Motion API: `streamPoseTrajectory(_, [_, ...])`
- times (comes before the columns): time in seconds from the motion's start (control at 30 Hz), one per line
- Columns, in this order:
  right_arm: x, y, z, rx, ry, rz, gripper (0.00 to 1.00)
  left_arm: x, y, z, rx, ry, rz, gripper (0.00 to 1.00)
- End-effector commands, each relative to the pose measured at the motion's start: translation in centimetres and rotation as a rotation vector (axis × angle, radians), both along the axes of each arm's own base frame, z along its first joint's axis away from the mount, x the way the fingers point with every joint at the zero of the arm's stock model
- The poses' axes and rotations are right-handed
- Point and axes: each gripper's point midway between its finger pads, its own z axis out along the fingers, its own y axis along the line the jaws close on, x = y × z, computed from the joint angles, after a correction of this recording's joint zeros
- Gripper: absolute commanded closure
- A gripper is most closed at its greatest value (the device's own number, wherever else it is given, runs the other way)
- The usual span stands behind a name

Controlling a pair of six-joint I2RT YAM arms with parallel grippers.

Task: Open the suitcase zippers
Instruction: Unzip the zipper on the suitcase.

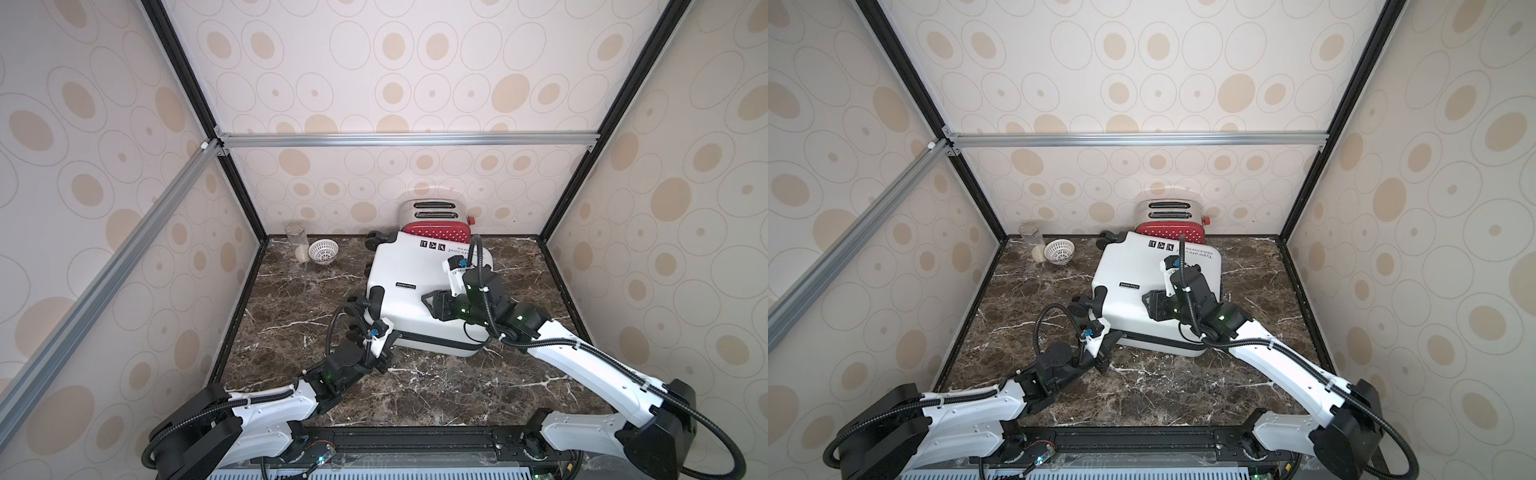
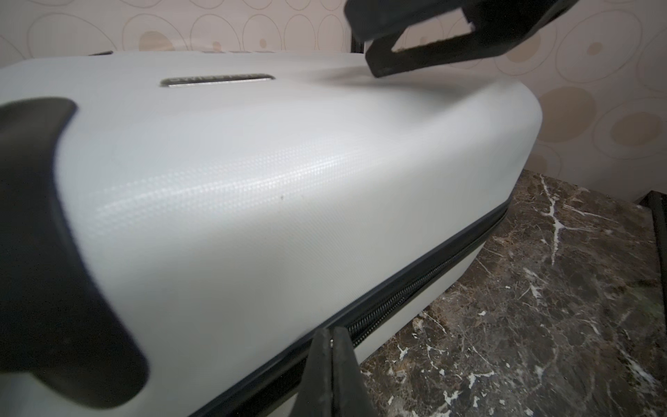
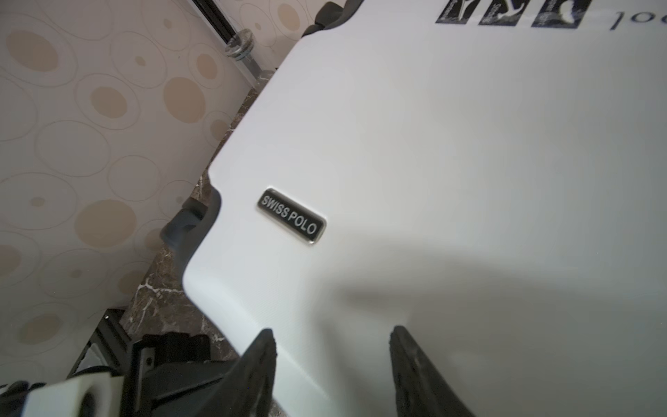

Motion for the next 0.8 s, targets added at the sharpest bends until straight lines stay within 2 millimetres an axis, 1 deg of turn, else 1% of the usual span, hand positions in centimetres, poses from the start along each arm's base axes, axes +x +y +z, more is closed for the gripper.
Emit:
streamPoseTrajectory(0.0, [1.2, -0.6, -2.3, -0.072, 0.043, -0.016, 0.47, 0.6, 0.6, 0.6, 0.009, -0.037, 0.049, 1.0])
streamPoseTrajectory(0.07, [1.4, -1.2, -3.9, -0.1, 0.083, -0.038, 0.47, 0.7, 0.5, -0.2, 0.025, -0.013, 0.055, 1.0])
streamPoseTrajectory(0.17, [1.3, -2.7, -6.5, -0.162, 0.141, -0.078, 0.47, 1.3, 1.3, -1.2, 0.048, 0.014, 0.112, 1.0])
streamPoseTrajectory(0.23, [1.1, -3.9, -8.4, -0.198, 0.201, -0.103, 0.47, 1.7, 2.2, -1.3, 0.044, 0.022, 0.161, 1.0])
streamPoseTrajectory(0.3, [0.7, -5.2, -10.2, -0.239, 0.246, -0.125, 0.47, 2.1, 3.7, -1.2, 0.035, 0.023, 0.218, 1.0])
streamPoseTrajectory(0.4, [0.1, -6.9, -12.2, -0.288, 0.293, -0.15, 0.47, 2.4, 5.6, -1.2, 0.039, 0.023, 0.281, 1.0])
streamPoseTrajectory(0.57, [-0.7, -9.0, -14.0, -0.327, 0.347, -0.176, 0.47, 2.9, 9.0, -1.5, 0.046, 0.026, 0.39, 1.0])
streamPoseTrajectory(0.67, [-0.9, -9.6, -14.5, -0.33, 0.363, -0.18, 0.47, 3.3, 11.1, -1.4, 0.017, 0.023, 0.461, 1.0])
streamPoseTrajectory(0.77, [-1.2, -9.8, -14.9, -0.337, 0.372, -0.176, 0.47, 3.9, 13.3, -0.8, -0.057, -0.003, 0.528, 1.0])
